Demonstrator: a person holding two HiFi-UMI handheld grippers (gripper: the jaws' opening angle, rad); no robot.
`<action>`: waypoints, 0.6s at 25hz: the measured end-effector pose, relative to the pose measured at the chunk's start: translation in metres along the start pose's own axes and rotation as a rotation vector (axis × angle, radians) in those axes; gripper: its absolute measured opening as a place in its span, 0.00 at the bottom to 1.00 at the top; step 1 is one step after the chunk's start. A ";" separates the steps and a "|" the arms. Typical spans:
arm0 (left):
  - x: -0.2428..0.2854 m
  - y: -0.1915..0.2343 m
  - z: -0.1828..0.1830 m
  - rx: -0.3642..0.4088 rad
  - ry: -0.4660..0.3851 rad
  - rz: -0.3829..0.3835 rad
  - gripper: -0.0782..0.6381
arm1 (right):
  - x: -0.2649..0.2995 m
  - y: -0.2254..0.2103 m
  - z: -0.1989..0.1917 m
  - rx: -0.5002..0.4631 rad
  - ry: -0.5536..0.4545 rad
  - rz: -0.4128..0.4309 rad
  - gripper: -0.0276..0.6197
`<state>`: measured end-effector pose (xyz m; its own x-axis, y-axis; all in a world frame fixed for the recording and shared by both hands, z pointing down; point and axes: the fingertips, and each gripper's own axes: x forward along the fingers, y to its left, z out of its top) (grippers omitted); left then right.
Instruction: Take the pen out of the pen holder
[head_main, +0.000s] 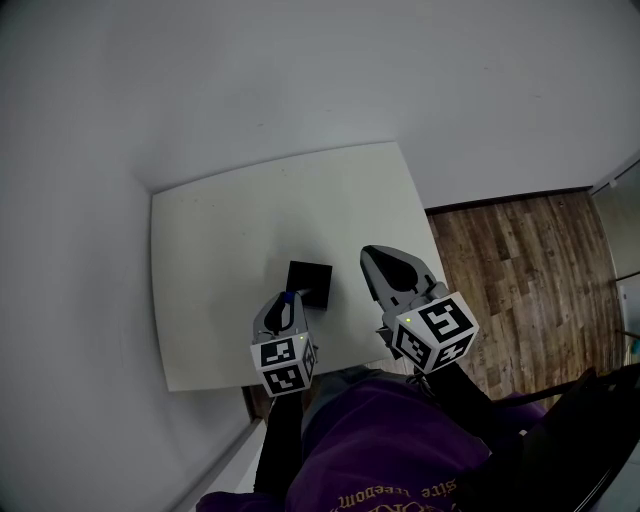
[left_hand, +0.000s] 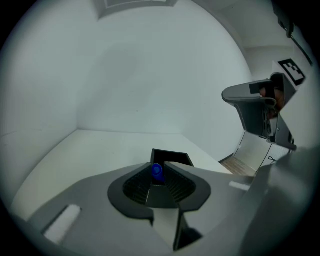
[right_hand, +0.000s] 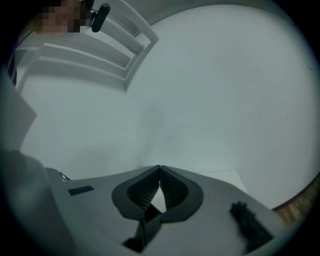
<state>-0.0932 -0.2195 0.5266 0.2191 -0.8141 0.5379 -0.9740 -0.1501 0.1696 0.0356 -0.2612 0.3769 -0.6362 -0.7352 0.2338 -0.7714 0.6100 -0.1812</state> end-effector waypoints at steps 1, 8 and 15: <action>-0.001 -0.001 0.001 0.011 0.000 -0.002 0.23 | -0.001 0.000 0.000 0.000 0.000 -0.001 0.06; -0.002 -0.007 0.003 0.040 0.001 -0.006 0.22 | -0.002 0.002 0.001 0.003 -0.003 -0.006 0.06; -0.007 0.000 0.012 -0.008 -0.031 0.000 0.21 | 0.002 0.004 0.002 -0.001 -0.005 -0.002 0.06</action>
<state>-0.0951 -0.2200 0.5131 0.2173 -0.8312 0.5117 -0.9734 -0.1458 0.1766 0.0316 -0.2608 0.3744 -0.6348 -0.7379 0.2292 -0.7727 0.6087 -0.1801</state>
